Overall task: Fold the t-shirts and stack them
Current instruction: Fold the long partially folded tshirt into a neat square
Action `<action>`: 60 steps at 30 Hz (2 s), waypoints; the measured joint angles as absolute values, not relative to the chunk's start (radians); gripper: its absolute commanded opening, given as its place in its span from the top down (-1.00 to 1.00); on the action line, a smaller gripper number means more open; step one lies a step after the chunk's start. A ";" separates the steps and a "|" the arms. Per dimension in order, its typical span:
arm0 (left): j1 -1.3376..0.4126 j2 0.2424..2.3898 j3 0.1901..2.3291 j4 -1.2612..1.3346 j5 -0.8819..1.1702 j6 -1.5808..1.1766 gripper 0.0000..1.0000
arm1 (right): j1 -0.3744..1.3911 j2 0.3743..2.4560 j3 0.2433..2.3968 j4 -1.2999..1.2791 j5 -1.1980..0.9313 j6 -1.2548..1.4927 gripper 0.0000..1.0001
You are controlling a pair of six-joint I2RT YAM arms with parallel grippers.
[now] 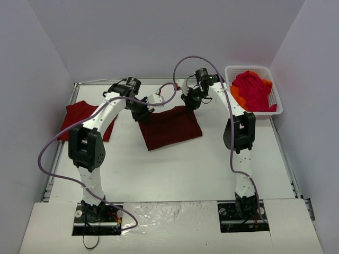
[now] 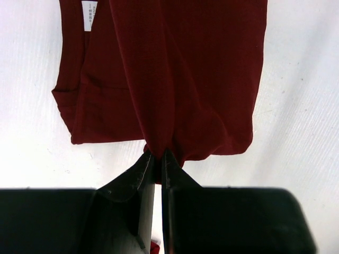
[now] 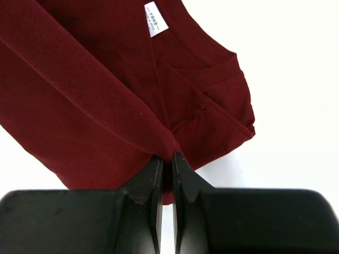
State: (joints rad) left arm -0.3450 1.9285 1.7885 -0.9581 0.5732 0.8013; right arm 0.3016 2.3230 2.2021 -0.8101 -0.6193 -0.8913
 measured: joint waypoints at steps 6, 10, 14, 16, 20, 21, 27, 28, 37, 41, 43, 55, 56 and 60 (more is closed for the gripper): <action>-0.319 1.941 1.809 -0.954 0.601 0.785 0.95 | 0.302 2.339 2.238 -0.802 -0.636 -0.887 1.00; -0.312 1.942 1.810 -0.953 0.607 0.778 0.95 | 0.302 2.339 2.241 -0.796 -0.645 -0.886 1.00; -0.312 1.942 1.810 -0.953 0.615 0.773 0.95 | 0.301 2.339 2.241 -0.796 -0.654 -0.887 1.00; -0.311 1.942 1.810 -0.953 0.618 0.771 0.95 | 0.301 2.339 2.243 -0.796 -0.658 -0.887 1.00; -0.309 1.942 1.810 -0.952 0.624 0.769 0.95 | 0.301 2.339 2.260 -0.796 -0.663 -0.886 1.00; -0.308 1.942 1.810 -0.952 0.625 0.769 0.95 | 0.301 2.339 2.268 -0.796 -0.664 -0.885 1.00; -0.300 1.949 1.810 -0.939 0.625 0.758 0.95 | 0.301 2.363 2.347 -0.786 -0.680 -0.875 1.00; -0.298 1.953 1.810 -0.935 0.625 0.754 0.95 | 0.301 2.374 2.362 -0.785 -0.682 -0.874 1.00; -0.281 1.996 1.810 -0.903 0.613 0.723 0.95 | 0.314 2.514 2.458 -0.767 -0.694 -0.862 1.00; -0.275 2.002 1.810 -0.884 0.598 0.697 0.95 | 0.325 2.553 2.471 -0.752 -0.693 -0.852 1.00; -0.271 2.002 1.810 -0.871 0.593 0.683 0.95 | 0.335 2.567 2.476 -0.734 -0.692 -0.842 1.00; -0.238 2.028 1.765 -0.756 0.500 0.596 0.95 | 0.369 2.640 2.492 -0.583 -0.634 -0.750 0.77; -0.238 2.035 1.759 -0.747 0.491 0.591 0.95 | 0.369 2.646 2.495 -0.570 -0.628 -0.738 0.60; -0.238 2.061 1.731 -0.717 0.443 0.572 0.95 | 0.368 2.674 2.495 -0.499 -0.588 -0.689 0.26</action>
State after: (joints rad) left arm -0.2382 2.0605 1.7309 -0.7166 0.4427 0.5716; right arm 0.3683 2.6736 2.4950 -0.4992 -0.5884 -0.6891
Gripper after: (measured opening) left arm 0.054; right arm 0.326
